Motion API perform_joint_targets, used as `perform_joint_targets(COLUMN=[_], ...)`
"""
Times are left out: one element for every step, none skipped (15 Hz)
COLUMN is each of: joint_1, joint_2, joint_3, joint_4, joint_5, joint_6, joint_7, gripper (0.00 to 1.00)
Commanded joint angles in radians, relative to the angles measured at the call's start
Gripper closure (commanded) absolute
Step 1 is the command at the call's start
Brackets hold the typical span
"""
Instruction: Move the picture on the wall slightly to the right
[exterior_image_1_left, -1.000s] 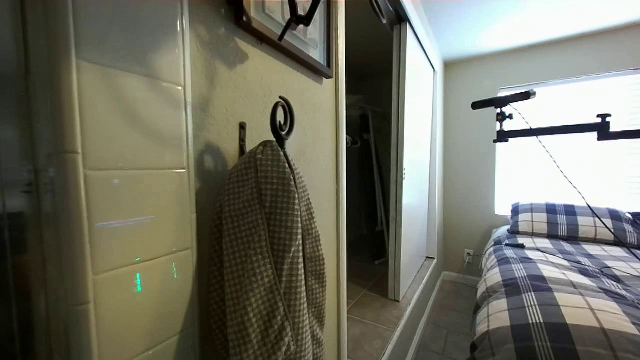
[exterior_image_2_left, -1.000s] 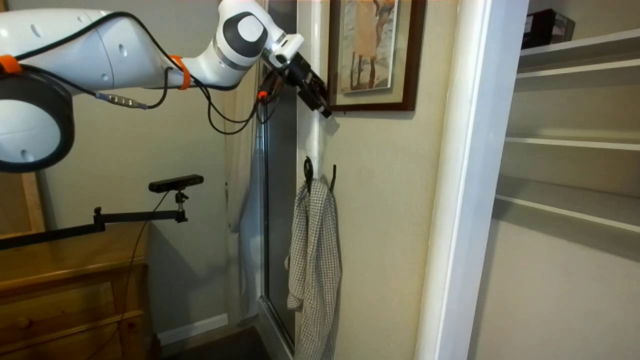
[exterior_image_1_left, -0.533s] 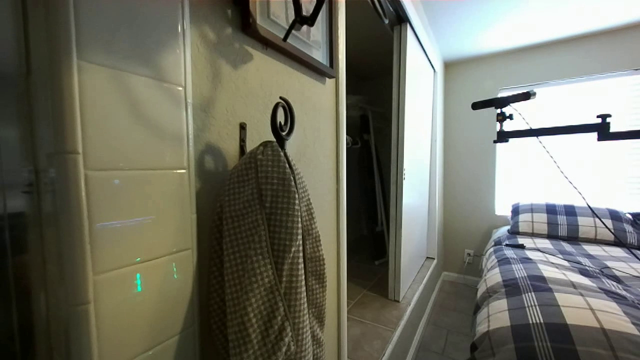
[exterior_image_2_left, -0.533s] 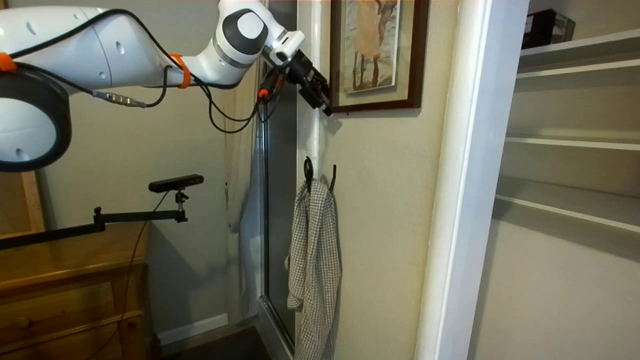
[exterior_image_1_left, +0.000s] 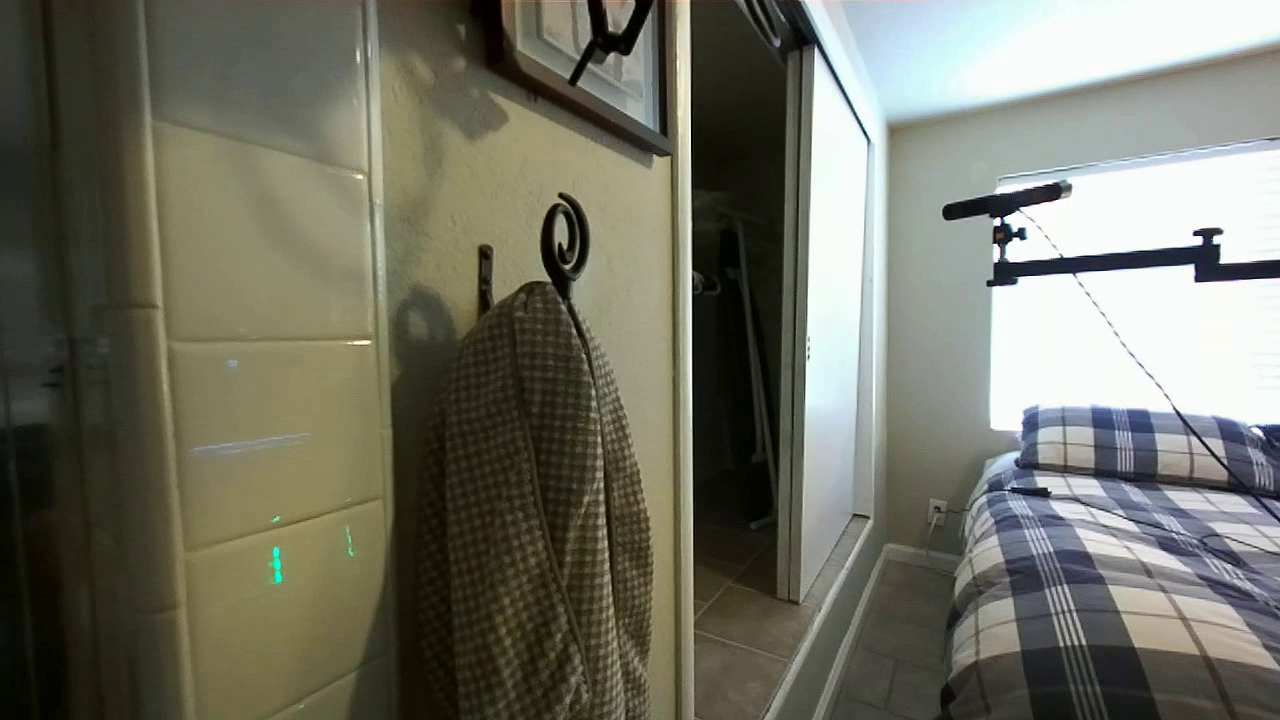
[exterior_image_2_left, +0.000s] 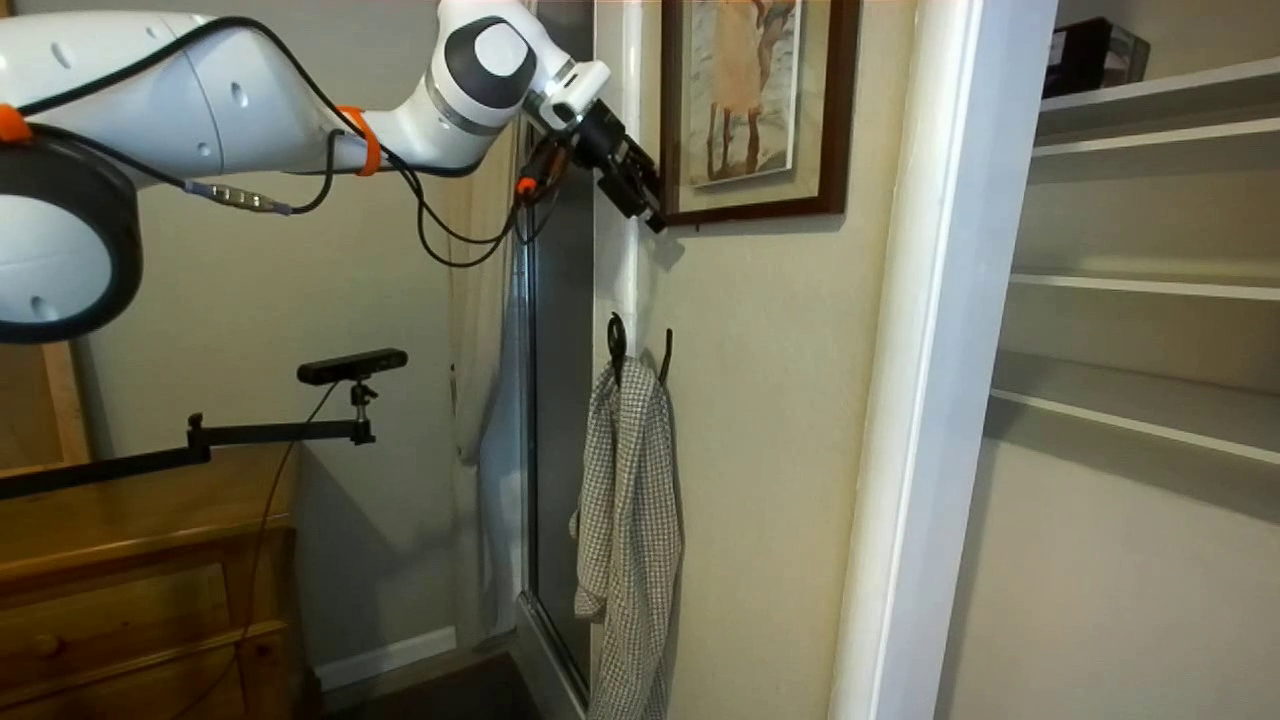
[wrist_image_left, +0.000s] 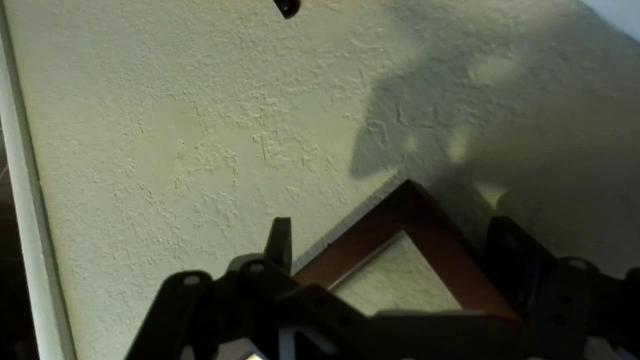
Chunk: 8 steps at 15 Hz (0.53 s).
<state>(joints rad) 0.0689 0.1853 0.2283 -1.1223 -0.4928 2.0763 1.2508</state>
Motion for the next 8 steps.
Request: perform_joint_targets(joint_1=[-0.002,-0.002,-0.002,-0.003,-0.002,-0.002,0.0,0.002], joint_2=[-0.001,-0.002,-0.002,-0.003,-0.003,-0.002,-0.003,-0.005], joint_3=[0.015,0.02,0.025,0.03,0.035,0.038,0.042,0.044], joint_4=[0.014,0.013,0.012,0.011,0.012,0.013,0.015,0.014], joint_5=[0.04,0.049,0.056,0.066,0.071,0.078,0.083,0.085], joint_6=[-0.008,-0.004,-0.003,-0.003,-0.009,-0.019,-0.042,-0.072], joint_7=[-0.057,-0.073,-0.086,-0.101,-0.111,-0.122,-0.129,-0.134], gripper=[0.0,0.0,0.0,0.0,0.0,0.0,0.0,0.0])
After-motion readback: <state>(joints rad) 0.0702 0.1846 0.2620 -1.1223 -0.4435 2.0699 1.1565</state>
